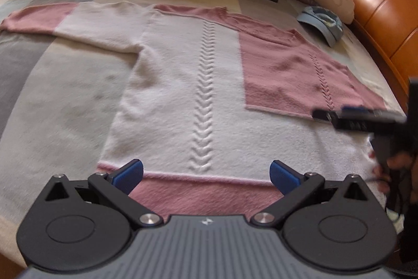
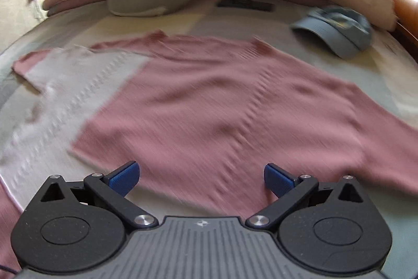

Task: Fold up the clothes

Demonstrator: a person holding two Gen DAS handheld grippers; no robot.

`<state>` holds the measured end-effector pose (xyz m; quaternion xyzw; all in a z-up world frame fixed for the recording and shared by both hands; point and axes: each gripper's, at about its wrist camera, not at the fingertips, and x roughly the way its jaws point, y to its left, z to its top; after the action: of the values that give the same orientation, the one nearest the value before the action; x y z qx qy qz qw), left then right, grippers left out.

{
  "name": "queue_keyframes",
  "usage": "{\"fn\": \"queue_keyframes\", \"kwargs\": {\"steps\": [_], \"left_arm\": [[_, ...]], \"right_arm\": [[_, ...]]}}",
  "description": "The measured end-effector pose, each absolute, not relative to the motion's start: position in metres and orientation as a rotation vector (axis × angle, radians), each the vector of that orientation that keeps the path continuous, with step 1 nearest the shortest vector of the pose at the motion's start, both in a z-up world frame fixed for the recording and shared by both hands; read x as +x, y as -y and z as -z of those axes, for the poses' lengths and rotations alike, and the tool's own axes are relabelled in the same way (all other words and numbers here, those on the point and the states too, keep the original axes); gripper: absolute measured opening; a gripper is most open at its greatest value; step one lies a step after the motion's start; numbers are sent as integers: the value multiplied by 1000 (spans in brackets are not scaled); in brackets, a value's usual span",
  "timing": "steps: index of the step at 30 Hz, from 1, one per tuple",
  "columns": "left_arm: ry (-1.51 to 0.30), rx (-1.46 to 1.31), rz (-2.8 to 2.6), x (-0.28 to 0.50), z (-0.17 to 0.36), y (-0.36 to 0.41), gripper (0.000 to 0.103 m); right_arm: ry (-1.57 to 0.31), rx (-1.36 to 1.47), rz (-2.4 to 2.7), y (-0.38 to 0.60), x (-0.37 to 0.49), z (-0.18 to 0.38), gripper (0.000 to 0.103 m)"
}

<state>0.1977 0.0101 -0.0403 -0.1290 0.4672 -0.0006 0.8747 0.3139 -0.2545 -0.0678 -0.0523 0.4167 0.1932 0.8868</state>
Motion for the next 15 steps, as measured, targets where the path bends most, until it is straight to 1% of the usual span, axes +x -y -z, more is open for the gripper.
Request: {"fn": "queue_keyframes", "kwargs": {"steps": [1, 6, 10, 12, 15], "left_arm": [[-981, -265, 8, 201, 41, -6, 102], [-974, -229, 36, 213, 36, 11, 102], [-951, -200, 30, 218, 29, 21, 102], [-950, -193, 25, 218, 27, 23, 102], [-955, -180, 4, 216, 26, 23, 102]], "right_arm": [[-873, -103, -391, 265, 310, 72, 103], [-791, -111, -408, 305, 283, 76, 103], [-733, -27, -408, 309, 296, 59, 103], [-711, -23, -409, 303, 308, 59, 103], [-729, -18, -398, 299, 328, 70, 103]]}}
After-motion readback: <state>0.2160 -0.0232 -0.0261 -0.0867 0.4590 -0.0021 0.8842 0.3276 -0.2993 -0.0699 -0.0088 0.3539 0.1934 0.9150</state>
